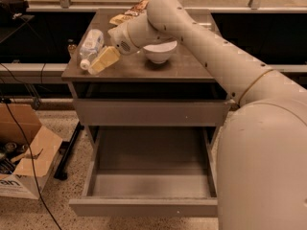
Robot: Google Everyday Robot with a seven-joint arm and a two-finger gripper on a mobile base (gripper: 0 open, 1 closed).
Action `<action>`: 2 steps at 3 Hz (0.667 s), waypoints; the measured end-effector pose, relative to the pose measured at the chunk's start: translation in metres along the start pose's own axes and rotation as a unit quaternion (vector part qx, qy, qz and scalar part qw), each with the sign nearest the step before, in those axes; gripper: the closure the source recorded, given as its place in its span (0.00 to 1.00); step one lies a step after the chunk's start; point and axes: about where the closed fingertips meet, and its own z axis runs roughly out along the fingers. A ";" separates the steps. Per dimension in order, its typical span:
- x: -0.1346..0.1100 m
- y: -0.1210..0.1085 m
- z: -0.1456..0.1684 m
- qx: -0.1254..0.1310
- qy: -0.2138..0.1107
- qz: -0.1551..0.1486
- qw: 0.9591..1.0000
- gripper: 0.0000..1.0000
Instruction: Place blue plastic bottle into middle drawer
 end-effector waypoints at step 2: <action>0.000 -0.009 0.039 0.026 -0.026 0.022 0.999 0.00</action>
Offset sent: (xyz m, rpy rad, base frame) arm 0.0357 0.0456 -0.0246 0.1129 -0.0119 -0.1093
